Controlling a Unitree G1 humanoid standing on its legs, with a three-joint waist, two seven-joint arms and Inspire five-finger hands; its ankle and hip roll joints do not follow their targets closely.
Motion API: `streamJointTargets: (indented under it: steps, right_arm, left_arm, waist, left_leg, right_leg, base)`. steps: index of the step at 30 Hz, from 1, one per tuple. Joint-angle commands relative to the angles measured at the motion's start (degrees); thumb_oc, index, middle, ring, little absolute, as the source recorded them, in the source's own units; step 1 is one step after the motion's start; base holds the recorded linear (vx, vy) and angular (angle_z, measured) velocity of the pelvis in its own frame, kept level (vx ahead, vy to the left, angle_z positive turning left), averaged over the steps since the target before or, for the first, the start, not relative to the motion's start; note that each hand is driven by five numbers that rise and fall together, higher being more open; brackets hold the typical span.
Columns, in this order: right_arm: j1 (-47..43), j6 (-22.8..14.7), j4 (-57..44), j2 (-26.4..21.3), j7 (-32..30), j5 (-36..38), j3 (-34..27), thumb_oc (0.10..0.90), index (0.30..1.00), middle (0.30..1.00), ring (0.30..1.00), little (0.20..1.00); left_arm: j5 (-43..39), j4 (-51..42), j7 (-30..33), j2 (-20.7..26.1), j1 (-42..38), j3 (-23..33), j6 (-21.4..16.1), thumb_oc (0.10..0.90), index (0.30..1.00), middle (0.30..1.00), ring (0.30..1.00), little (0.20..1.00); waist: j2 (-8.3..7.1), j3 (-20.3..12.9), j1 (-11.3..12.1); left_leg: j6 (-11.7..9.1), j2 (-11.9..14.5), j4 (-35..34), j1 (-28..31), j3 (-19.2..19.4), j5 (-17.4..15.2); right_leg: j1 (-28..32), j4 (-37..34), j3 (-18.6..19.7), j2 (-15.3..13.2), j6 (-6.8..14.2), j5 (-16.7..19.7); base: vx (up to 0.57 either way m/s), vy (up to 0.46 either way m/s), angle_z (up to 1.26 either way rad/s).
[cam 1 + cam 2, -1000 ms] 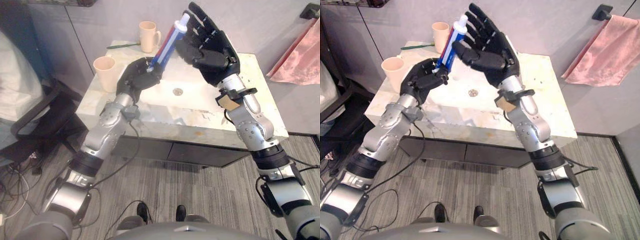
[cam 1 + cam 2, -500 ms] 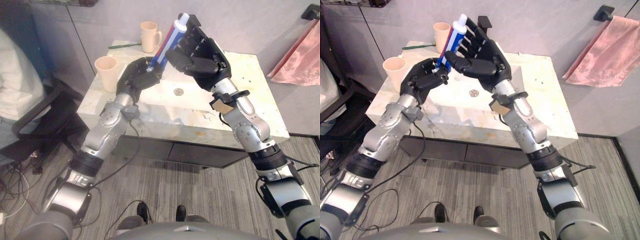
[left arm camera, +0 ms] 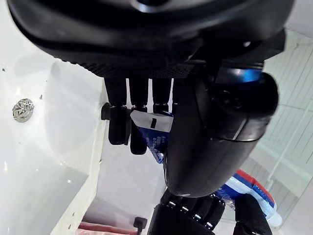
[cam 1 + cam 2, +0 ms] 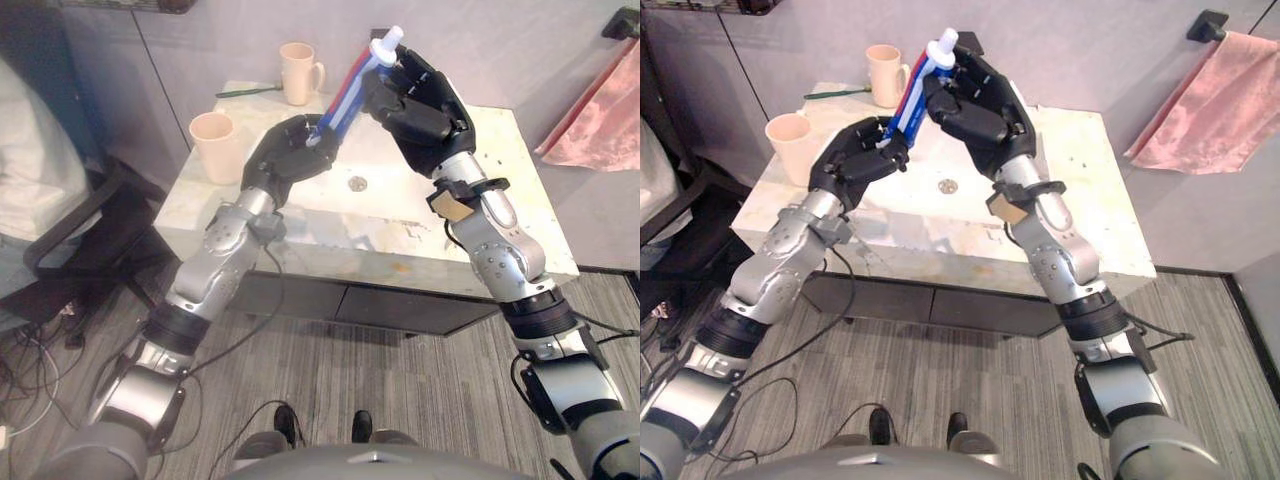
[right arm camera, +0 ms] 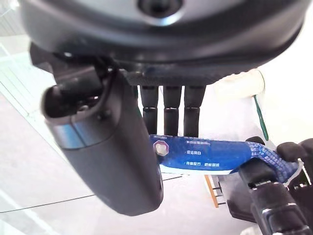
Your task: Organize the bathroom.
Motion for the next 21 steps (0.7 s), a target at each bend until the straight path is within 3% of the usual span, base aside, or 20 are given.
streamJointTargets:
  steps: [1, 3, 5, 6, 11, 17, 21]
  right_arm:
    - [-3.5, -6.8, -4.0, 1.8, 3.9, -0.1, -2.3, 0.4, 0.3, 0.3, 0.3, 0.3]
    - [-3.4, -7.2, -3.8, 1.6, 4.2, -0.1, -2.3, 0.4, 0.3, 0.3, 0.3, 0.3]
    - [-3.5, -7.5, -3.8, 1.4, 4.5, -0.2, -2.4, 0.4, 0.3, 0.3, 0.3, 0.3]
    - [-3.7, -7.6, -3.8, 1.4, 4.5, -0.5, -2.4, 0.4, 0.3, 0.3, 0.3, 0.3]
    - [-5.6, -9.4, -3.8, 0.4, 3.2, -2.9, -2.4, 0.4, 0.3, 0.3, 0.3, 0.3]
    - [-8.3, -13.4, -3.4, -2.0, -0.8, -7.1, -3.6, 0.4, 0.3, 0.3, 0.3, 0.3]
    - [-8.5, -16.5, -3.2, -4.9, -3.6, -9.0, -5.7, 0.4, 0.3, 0.3, 0.3, 0.3]
  left_arm:
    - [-0.5, 0.9, 1.4, -0.6, -5.2, 3.8, -7.8, 0.4, 0.3, 0.3, 0.3, 0.3]
    - [-0.6, 1.4, 1.2, -0.7, -5.1, 3.9, -7.9, 0.4, 0.3, 0.3, 0.3, 0.3]
    - [-0.1, 1.5, 1.4, -0.7, -4.8, 3.9, -7.8, 0.77, 0.855, 0.855, 0.855, 0.855]
    - [0.2, 1.5, 1.5, -0.7, -4.7, 3.9, -7.8, 0.8, 0.9, 0.9, 0.9, 0.9]
    - [1.9, 0.2, 1.7, -0.1, -3.3, 4.2, -6.7, 0.8, 0.9, 0.9, 0.9, 0.9]
    - [3.8, -4.2, 1.1, 0.7, 2.3, 5.6, -2.2, 0.8, 0.9, 0.9, 0.9, 0.9]
    - [4.9, -10.4, -2.1, 1.8, 7.5, 7.7, 0.4, 0.8, 0.9, 0.9, 0.9, 0.9]
  waist:
    - [0.19, -7.3, 0.4]
    - [0.23, -7.2, 0.4]
    - [0.21, -7.2, 0.5]
    - [0.21, -7.2, 0.6]
    - [0.07, -7.1, 1.6]
    - [-0.06, -7.0, 4.4]
    - [0.21, -6.0, 6.5]
  left_leg:
    - [1.5, -2.6, 0.0, 2.2, -0.1, -4.8]
    - [1.4, -2.6, 0.0, 2.2, 0.0, -4.7]
    - [1.4, -2.6, 0.0, 2.2, -0.2, -4.7]
    - [1.5, -2.6, 0.0, 2.2, -0.3, -4.8]
    - [1.4, -2.8, 0.0, 2.1, -1.0, -4.7]
    - [1.7, -3.2, 0.0, 1.5, -3.2, -4.5]
    - [2.0, -3.1, 0.0, 1.1, -4.3, -3.9]
  right_leg:
    - [-1.9, 3.9, -1.9, 1.2, 1.4, -3.5]
    - [-1.9, 3.9, -1.9, 1.1, 1.4, -3.4]
    - [-1.8, 3.8, -2.0, 1.1, 1.4, -3.3]
    - [-1.8, 3.7, -2.0, 1.1, 1.4, -3.3]
    - [-1.6, 3.6, -2.5, 1.0, 1.5, -3.3]
    - [-1.7, 5.3, -4.2, 0.2, 1.8, -4.0]
    - [-3.9, 12.2, -5.9, -1.8, 2.5, -2.9]
  base:
    - [0.0, 0.0, 0.0]
    - [0.0, 0.0, 0.0]
    - [0.0, 0.0, 0.0]
    - [0.0, 0.0, 0.0]
    - [0.0, 0.0, 0.0]
    - [-0.01, 0.008, 0.07]
    - [-0.04, 0.033, 0.23]
